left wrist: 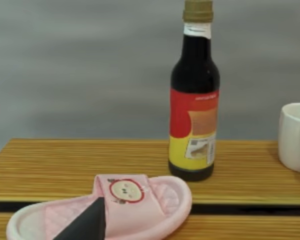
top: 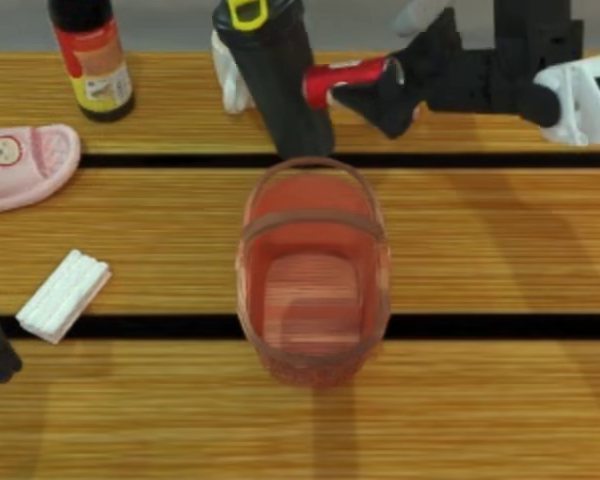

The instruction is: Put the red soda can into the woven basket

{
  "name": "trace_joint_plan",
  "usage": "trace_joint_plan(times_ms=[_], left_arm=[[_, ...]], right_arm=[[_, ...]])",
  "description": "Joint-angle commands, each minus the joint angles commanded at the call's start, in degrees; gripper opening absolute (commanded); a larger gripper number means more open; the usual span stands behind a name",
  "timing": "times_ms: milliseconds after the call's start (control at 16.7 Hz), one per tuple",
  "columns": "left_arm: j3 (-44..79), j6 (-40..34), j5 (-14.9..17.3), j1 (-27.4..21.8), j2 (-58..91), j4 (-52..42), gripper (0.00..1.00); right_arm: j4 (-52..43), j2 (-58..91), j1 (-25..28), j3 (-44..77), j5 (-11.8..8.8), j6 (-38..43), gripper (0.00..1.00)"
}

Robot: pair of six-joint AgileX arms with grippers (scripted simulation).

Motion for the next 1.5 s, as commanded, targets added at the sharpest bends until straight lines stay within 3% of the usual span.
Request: trace_joint_plan(times_ms=[300,420,540,1020,1500], left_arm=[[0.0,0.0,0.0,0.0,0.0,0.0,1.00],[0.0,0.0,0.0,0.0,0.0,0.0,1.00],[0.0,0.0,0.0,0.0,0.0,0.0,1.00],[0.0,0.0,0.0,0.0,0.0,0.0,1.00],[0.0,0.0,0.0,0.0,0.0,0.0,1.00]], right_arm=[[24.4,-6.7,2.3,-11.5,-13.3,7.5,0.00],[30.3,-9.0,2.9,-14.4,-16.9,9.4,0.00],[33.7,-10.5,3.2,-16.2,-19.2,10.4,0.00],[35.6,-9.9,3.2,-16.7,-20.0,10.8,0.00],[52.6,3.6,3.6,-20.1,-19.7,10.5,0.00]])
